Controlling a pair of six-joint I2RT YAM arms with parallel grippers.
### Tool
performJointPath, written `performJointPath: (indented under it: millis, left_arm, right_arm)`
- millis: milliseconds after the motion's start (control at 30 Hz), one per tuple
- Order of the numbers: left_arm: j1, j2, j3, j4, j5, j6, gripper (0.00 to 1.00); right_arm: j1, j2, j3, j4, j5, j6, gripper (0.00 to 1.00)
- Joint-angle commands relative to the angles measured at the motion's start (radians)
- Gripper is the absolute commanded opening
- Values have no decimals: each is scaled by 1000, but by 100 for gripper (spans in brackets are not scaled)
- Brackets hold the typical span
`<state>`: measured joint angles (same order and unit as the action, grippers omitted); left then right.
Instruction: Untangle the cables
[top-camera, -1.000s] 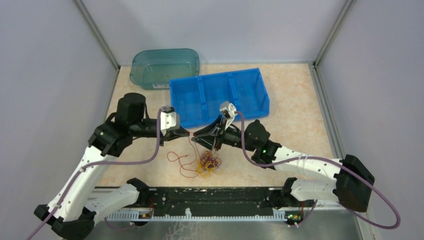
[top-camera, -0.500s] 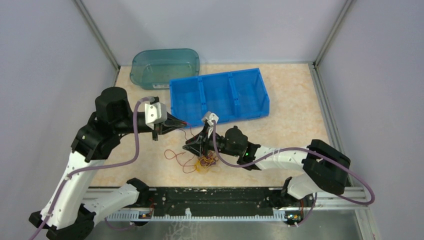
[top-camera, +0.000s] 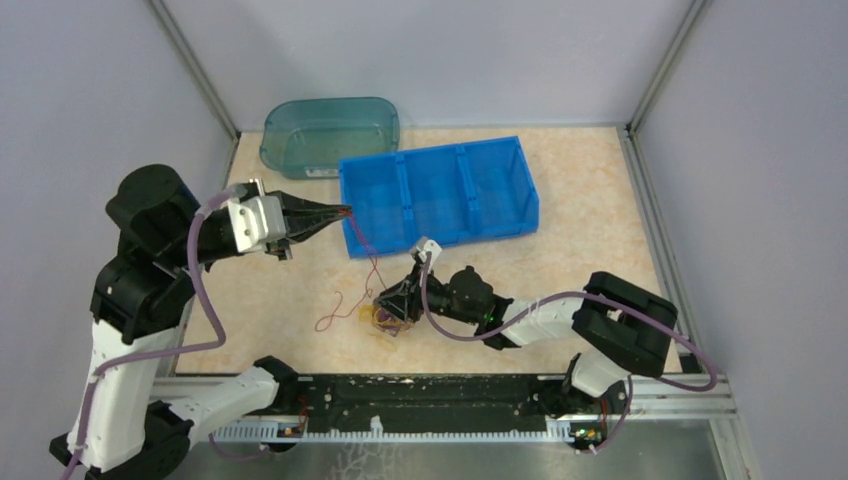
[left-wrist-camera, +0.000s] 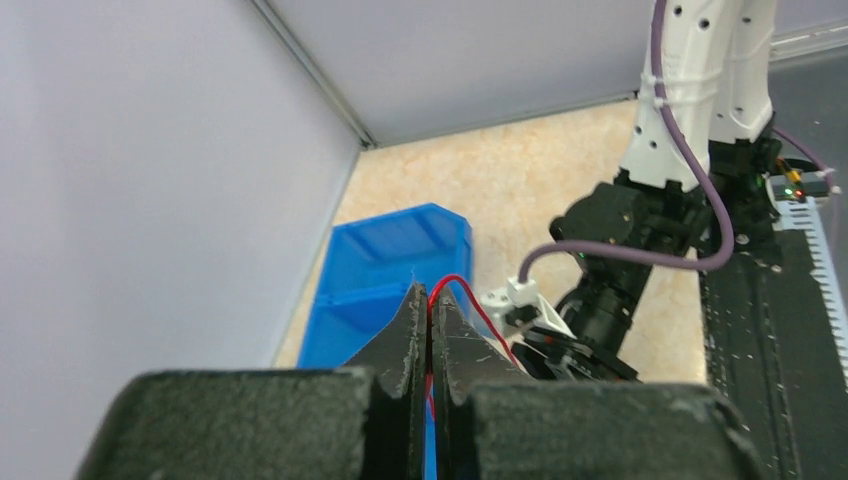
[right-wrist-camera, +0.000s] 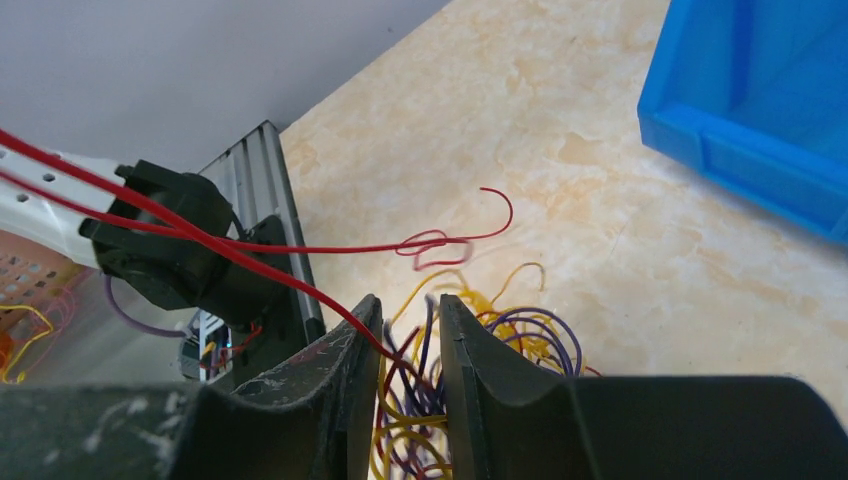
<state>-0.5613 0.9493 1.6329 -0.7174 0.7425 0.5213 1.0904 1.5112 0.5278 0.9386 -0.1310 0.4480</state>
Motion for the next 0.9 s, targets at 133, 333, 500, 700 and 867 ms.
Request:
performJointPath:
  millis: [133,333,500,700,867]
  left_arm:
    - [-3,24,114,111,-48,33,0]
    - [-3,17,132,256,-120,31,0]
    - [-3,41,201,304,-146,38,0]
    - [-4,72,298,367,-190,103,0]
    - [-3,103,381,381,-206,154,0]
  right_arm:
    - [9,39,-15,104,19,20,28]
    - [16,48,-23,77,42,-7,28]
    - [23,64,-20,56,79,-27,26]
    - [30,91,-36,45,111,-47,23]
    - [32,121,-52,49,131,-46,23]
